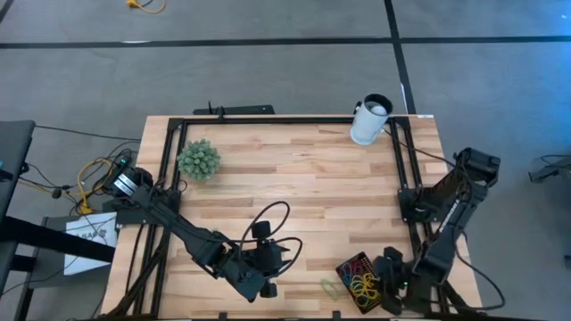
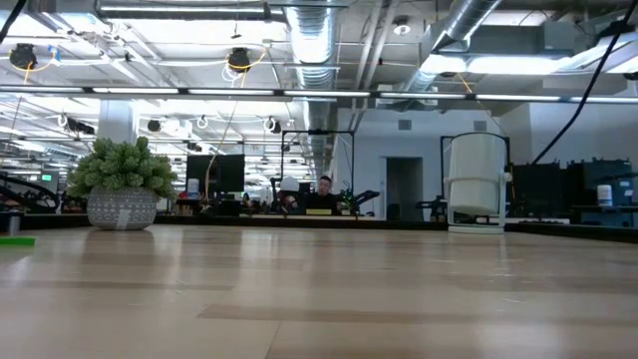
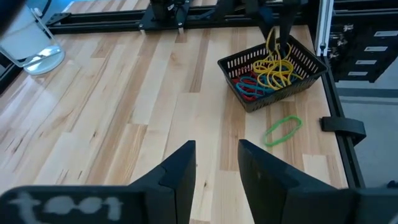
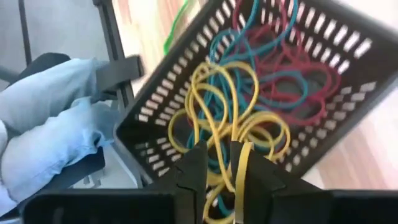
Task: Pick and place rubber bands into bin
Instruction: Put the yellow rubber band into the black basket, then put the green rubber band into the black basket
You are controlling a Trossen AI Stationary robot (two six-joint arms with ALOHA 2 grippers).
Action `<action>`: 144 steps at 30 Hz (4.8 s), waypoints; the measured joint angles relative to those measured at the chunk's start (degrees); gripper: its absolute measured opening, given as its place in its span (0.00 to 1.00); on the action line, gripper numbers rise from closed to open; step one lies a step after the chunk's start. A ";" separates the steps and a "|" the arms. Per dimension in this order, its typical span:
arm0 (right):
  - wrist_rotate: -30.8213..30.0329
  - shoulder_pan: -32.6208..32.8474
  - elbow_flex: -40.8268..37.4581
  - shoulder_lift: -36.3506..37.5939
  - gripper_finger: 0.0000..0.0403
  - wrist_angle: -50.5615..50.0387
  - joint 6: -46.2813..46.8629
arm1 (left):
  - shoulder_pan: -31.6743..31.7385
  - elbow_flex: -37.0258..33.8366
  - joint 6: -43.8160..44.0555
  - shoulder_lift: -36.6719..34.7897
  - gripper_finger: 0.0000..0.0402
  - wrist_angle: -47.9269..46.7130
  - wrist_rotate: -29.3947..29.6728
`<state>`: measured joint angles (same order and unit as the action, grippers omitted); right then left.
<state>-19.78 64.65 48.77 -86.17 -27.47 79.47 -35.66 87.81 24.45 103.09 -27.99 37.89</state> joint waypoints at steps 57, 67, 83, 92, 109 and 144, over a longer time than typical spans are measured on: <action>20.13 -19.88 27.82 -20.01 0.17 -8.46 -17.53 | -1.04 -0.04 4.30 0.00 0.28 -5.55 -1.90; 23.38 -23.83 31.25 -29.81 0.17 -10.91 -21.23 | -4.55 -0.04 5.81 0.00 0.28 -5.68 -3.04; 24.21 -25.25 31.78 -30.38 0.17 -9.66 -19.90 | -7.15 -0.04 6.89 0.00 0.28 -5.55 -2.53; 22.46 -25.14 31.76 -30.38 0.17 -9.61 -18.00 | -7.26 -0.04 7.06 0.00 0.28 -5.55 -2.54; 23.47 -24.45 31.87 -30.42 0.17 -10.50 -16.32 | -8.70 -0.04 8.83 0.00 0.28 -5.62 -2.54; 22.06 -26.90 37.09 -35.06 0.12 -20.70 -22.11 | -8.60 -0.04 8.52 0.00 0.28 -5.89 -0.42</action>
<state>2.28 37.76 85.87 -121.23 -48.17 57.37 -44.26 87.77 32.97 103.09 -33.87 37.47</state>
